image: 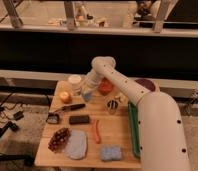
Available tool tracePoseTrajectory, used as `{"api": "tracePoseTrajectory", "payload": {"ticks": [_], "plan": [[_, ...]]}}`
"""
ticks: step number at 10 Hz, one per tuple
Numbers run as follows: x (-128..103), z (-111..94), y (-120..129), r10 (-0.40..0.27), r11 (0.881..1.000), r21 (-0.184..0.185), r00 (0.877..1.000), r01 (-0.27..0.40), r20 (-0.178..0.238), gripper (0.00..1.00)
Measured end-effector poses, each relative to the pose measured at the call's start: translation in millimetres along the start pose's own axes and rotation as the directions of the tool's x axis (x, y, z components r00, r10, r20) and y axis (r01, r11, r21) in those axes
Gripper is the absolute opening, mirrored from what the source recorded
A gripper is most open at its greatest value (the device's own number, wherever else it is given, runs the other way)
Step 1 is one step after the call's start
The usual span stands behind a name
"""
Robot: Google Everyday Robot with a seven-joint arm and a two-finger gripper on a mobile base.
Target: Place fork in plastic cup
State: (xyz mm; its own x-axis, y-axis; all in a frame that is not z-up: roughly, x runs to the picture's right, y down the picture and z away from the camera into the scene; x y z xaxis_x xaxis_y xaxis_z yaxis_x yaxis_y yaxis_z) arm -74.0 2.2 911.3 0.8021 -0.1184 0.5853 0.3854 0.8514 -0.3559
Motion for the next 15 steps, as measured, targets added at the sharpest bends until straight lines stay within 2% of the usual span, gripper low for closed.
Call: {"api": "tracePoseTrajectory", "payload": {"ticks": [6, 15], "plan": [[3.7, 8.8, -3.7, -0.009, 1.0, -0.012, 1.0, 0.009, 0.008, 0.18], [3.2, 11.6, -5.3, -0.016, 1.0, -0.022, 1.0, 0.016, 0.017, 0.18]]}}
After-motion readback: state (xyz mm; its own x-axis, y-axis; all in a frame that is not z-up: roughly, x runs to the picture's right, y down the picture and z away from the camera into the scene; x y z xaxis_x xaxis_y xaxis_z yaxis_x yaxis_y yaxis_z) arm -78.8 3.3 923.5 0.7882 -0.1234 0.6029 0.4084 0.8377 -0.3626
